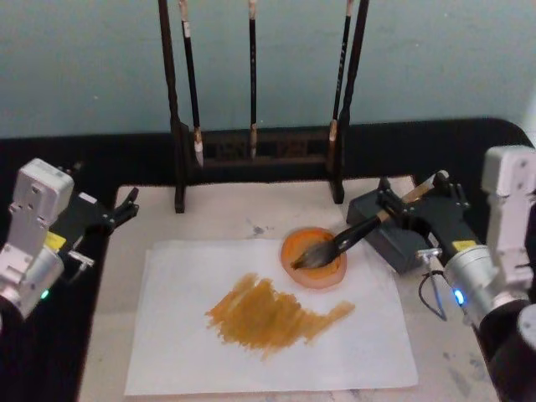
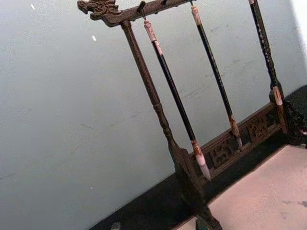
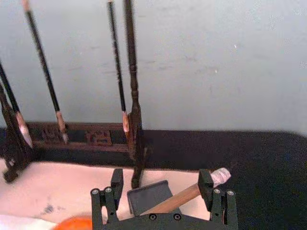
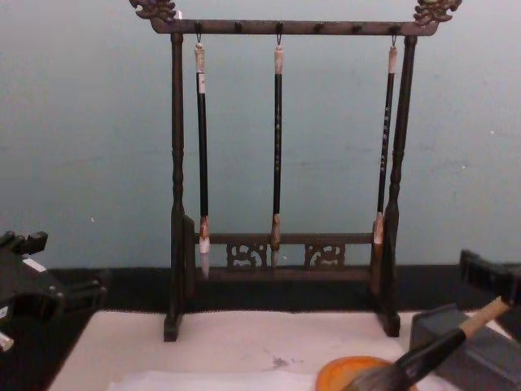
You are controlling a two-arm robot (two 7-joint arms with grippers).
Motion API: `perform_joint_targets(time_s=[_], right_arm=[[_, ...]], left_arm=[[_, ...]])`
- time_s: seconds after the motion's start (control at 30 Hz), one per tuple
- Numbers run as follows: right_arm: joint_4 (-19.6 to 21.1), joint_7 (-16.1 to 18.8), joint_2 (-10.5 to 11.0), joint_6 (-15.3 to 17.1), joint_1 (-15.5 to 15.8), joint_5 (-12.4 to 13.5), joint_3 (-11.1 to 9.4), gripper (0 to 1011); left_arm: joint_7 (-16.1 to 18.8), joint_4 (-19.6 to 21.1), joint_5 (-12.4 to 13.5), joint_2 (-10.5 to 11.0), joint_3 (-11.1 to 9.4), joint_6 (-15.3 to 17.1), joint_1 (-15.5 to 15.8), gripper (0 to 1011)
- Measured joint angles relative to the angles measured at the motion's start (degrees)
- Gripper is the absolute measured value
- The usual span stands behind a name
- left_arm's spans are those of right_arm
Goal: Pick up the brush from the inkstone, write on the paper, then place the brush back to its original position.
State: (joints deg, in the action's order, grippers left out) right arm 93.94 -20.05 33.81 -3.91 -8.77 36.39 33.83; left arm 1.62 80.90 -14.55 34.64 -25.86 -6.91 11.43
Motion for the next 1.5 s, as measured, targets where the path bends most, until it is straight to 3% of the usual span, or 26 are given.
perform_joint_targets(time_s=[0.13,0.33,0.7,1.5], right_arm=[[-0.74,-2.22,-0.33,-0.46,0.01,-5.58,1.45,1000],[-1.91,-4.56,-1.16,-0.87,0.62,-9.47,1.69,1000],[-3.11,-4.02,-2.68,-1.61,1.93,-8.28,-0.91,1000],[-3.00,-4.15,-2.55,-1.47,1.80,-8.43,-0.59,1000]], left_arm=[[0.00,0.00,0.00,0.00,0.00,0.00,0.00,1010],[0.00,0.00,0.00,0.01,0.00,0.00,0.00,1010],[0.00,0.00,0.00,0.00,0.00,0.00,0.00,1010],[0.00,0.00,0.00,0.00,0.00,0.00,0.00,1010]])
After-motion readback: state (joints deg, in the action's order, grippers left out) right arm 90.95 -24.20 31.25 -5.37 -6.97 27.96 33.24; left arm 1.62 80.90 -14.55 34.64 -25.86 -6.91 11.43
